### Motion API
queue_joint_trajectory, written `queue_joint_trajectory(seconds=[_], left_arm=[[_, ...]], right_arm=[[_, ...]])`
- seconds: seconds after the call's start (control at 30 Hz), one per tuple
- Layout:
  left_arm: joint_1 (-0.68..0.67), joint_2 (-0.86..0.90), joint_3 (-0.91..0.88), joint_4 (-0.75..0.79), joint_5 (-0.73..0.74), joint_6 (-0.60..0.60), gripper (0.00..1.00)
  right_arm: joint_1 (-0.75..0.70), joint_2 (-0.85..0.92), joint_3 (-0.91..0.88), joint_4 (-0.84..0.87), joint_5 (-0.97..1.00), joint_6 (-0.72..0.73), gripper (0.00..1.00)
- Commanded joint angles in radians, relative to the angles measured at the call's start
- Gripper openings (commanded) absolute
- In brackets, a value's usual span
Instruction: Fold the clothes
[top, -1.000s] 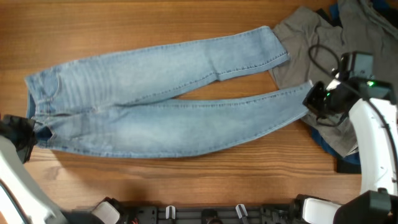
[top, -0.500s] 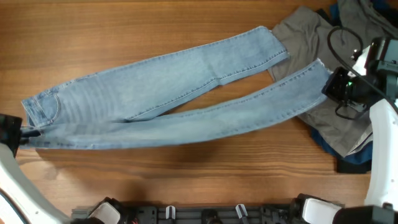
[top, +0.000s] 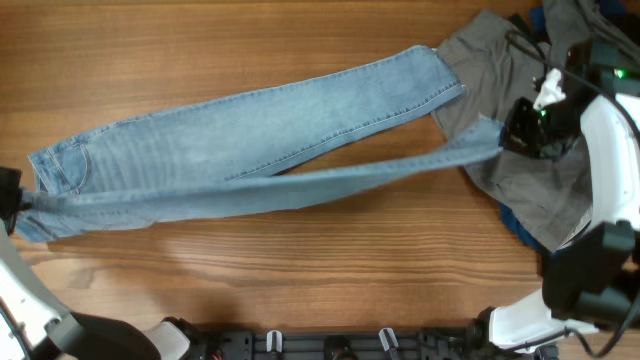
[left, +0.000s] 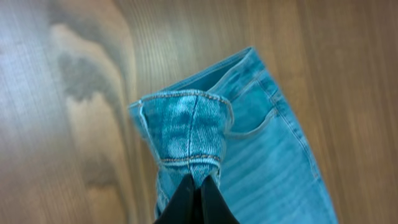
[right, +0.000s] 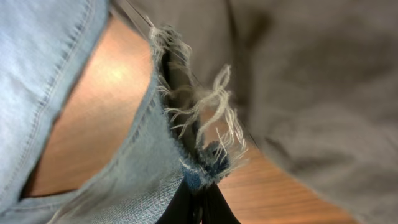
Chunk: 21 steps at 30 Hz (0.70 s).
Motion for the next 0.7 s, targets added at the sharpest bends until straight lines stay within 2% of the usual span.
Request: queue_joint_trajectory(seconds=[0.0, 0.1, 0.23, 0.33, 0.47, 0.67], left_arm=[[0.01, 0.069, 0.027, 0.077, 0.008, -0.006, 0.04], [0.01, 0.138, 0.027, 0.156, 0.016, -0.006, 0.04], [0.01, 0.222, 0.027, 0.226, 0.064, -0.006, 0.04], [0.01, 0.246, 0.027, 0.278, 0.085, -0.006, 0.04], [0.002, 0.246, 0.027, 0.357, 0.195, -0.006, 0.04], [-0.041, 0.262, 0.027, 0.422, 0.166, -0.003, 0.04]], right_arm=[[0.033, 0.105, 0.148, 0.002, -0.004, -0.023, 0.04], [0.095, 0.188, 0.18, 0.073, -0.005, -0.018, 0.04], [0.121, 0.261, 0.18, 0.162, -0.001, 0.102, 0.04], [0.122, 0.264, 0.18, 0.175, 0.001, 0.159, 0.04], [0.162, 0.264, 0.18, 0.226, -0.027, 0.164, 0.04], [0.179, 0.264, 0.18, 0.359, 0.017, 0.303, 0.04]])
